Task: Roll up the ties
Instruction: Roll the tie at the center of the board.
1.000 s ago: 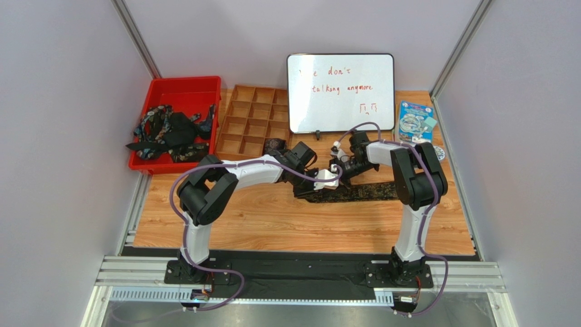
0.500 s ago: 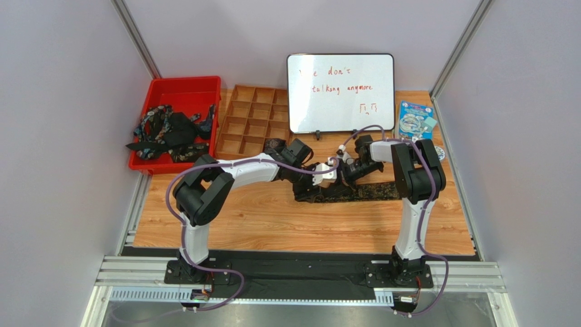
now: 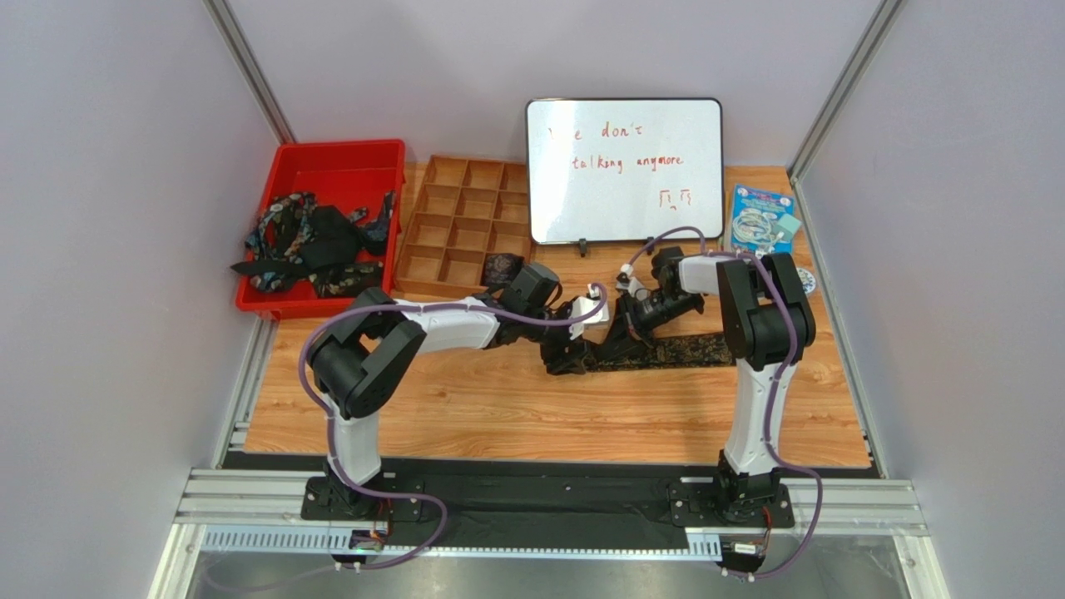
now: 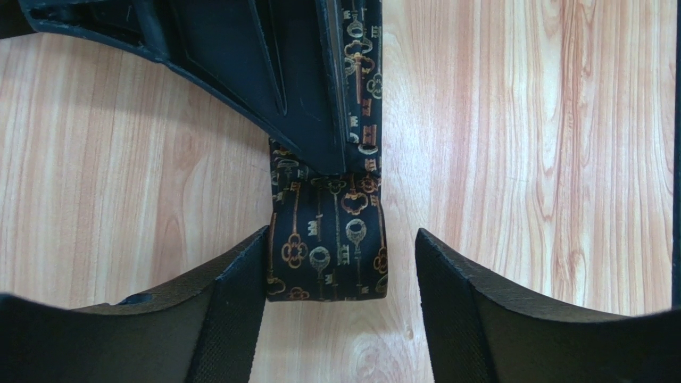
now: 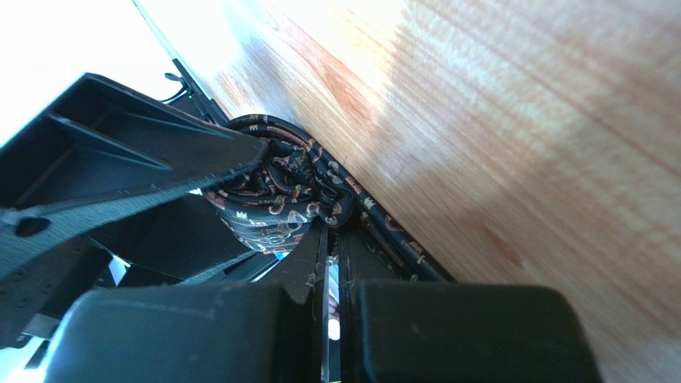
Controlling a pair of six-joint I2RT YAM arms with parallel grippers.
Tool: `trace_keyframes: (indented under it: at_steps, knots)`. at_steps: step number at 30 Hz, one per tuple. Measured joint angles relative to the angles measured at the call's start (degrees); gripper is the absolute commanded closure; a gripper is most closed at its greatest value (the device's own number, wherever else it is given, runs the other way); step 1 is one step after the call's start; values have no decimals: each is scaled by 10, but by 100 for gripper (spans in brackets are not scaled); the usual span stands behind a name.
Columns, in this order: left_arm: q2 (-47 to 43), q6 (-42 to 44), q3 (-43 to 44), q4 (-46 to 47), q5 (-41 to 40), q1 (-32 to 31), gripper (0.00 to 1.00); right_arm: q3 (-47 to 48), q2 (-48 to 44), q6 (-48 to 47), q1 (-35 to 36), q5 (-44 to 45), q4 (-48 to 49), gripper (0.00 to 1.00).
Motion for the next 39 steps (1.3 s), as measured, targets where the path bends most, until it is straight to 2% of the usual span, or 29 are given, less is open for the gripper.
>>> trace_keyframes:
  at_steps: [2,3,6,8,12,15,19,21,26,32,39]
  knots:
    - [0,-8,-8,20,-4,-5,38,2,2,-3,0,-2,-1,100]
    - [0,-12,-10,31,-8,-8,46,2,2,-3,0,-2,-1,100]
    - [5,-19,-9,59,-30,-20,58,1,2,-4,0,-3,1,100]
    - [13,-19,-8,66,-53,-29,60,-6,1,-3,-2,-7,12,100]
    - [17,-12,-7,68,-96,-49,74,-40,-10,11,-5,-23,57,100]
    - [16,2,0,49,-115,-55,78,-70,-22,34,-9,-39,102,97]
    - [12,32,11,10,-137,-61,82,-82,-34,59,-8,-38,126,83]
    - [12,46,21,-13,-147,-63,83,-82,-40,71,-6,-31,125,81]
    - [11,77,40,-70,-166,-66,84,-74,-56,78,-11,-9,93,81]
    - [10,98,59,-128,-174,-65,85,-39,-56,39,-37,17,37,82]
    - [14,104,87,-192,-177,-59,84,-58,-56,21,-48,55,16,82]
